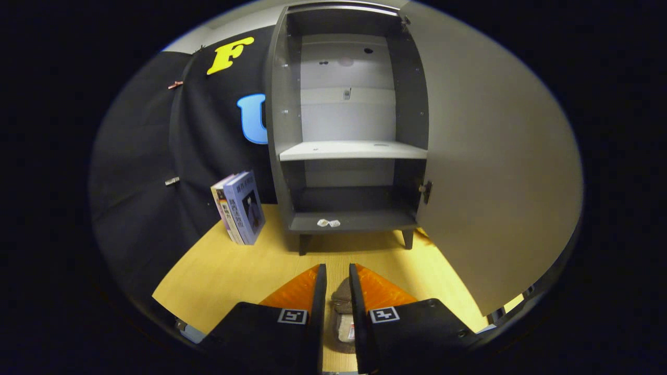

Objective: Open the shoe cabinet door, grab the shoes and put them into the shoe cabinet, then close the shoe cabinet door.

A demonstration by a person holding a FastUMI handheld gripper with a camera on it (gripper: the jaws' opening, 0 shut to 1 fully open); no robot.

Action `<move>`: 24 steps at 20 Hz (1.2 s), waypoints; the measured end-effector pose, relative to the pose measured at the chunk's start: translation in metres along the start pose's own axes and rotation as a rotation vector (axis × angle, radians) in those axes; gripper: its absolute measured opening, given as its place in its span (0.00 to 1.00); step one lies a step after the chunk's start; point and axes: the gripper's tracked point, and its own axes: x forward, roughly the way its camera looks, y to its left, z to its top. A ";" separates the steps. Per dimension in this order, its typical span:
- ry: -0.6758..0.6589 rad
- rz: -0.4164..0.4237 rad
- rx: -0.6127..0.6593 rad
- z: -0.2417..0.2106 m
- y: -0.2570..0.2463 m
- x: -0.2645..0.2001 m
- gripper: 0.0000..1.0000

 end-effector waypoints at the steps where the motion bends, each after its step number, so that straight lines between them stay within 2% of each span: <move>1: 0.015 -0.005 -0.003 -0.014 0.004 0.009 0.29; 6: 0.146 -0.038 -0.014 -0.090 0.000 0.036 0.30; 11: 0.253 -0.060 -0.017 -0.137 -0.006 0.051 0.29; 19: 0.355 -0.054 -0.021 -0.174 -0.007 0.078 0.30; 24: 0.368 -0.046 -0.037 -0.178 -0.006 0.102 0.31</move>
